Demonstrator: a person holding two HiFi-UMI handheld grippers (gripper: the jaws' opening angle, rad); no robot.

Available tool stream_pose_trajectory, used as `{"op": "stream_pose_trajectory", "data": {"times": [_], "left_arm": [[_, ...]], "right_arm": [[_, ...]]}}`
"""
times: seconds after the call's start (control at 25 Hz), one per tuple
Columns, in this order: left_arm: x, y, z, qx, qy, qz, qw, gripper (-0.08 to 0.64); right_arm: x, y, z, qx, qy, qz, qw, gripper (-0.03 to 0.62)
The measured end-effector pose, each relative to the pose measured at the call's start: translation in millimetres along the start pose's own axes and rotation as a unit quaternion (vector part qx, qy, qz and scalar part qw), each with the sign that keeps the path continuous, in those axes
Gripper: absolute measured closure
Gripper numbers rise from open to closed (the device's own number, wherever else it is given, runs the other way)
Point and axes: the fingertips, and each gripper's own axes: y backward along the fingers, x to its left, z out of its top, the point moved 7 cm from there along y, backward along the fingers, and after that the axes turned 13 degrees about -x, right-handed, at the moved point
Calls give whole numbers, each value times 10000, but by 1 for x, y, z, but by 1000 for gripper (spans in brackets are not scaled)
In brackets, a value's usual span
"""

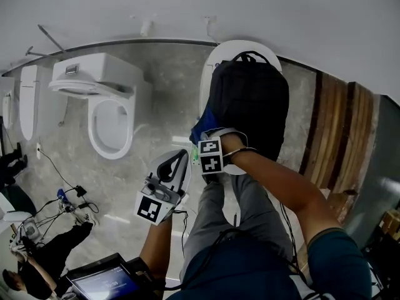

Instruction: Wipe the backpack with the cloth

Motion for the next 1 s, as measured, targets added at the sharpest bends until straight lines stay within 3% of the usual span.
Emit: {"op": "stream_pose_trajectory", "data": {"times": [0.12, 0.2, 0.28, 0.36, 0.48, 0.56, 0.76, 0.84, 0.92, 1.0], "left_arm": [[-4, 0, -1, -17, 29, -60, 10000, 557], [-7, -1, 0, -22, 45, -107, 9999, 557], [-9, -1, 0, 1, 54, -154, 9999, 557], [-10, -2, 0, 33, 57, -207, 9998, 557], [-13, -5, -1, 70, 64, -292, 9995, 557], [-16, -9, -3, 94, 71, -364, 9993, 557], [-23, -26, -7, 130, 97, -535, 9984, 557], [-26, -33, -8, 156, 112, -589, 9981, 557], [-29, -39, -7, 169, 115, -635, 9978, 557], [-30, -44, -7, 154, 115, -661, 9976, 557]], "right_arm": [[35, -3, -3, -533, -547, 31, 9971, 568], [54, -2, -10, -988, -1091, -124, 9890, 568], [68, 5, -27, -1388, -1694, -514, 9744, 568], [76, 21, -51, -1781, -2421, -1052, 9480, 569], [91, 50, -92, -2325, -3443, -1914, 8892, 569], [101, 68, -121, -2580, -3940, -2559, 8443, 568], [120, 110, -199, -2773, -5168, -4107, 6981, 569], [120, 124, -223, -2784, -5445, -4554, 6470, 568], [116, 138, -240, -2810, -5563, -4904, 6092, 568], [103, 150, -253, -2859, -5589, -5141, 5844, 568]]}}
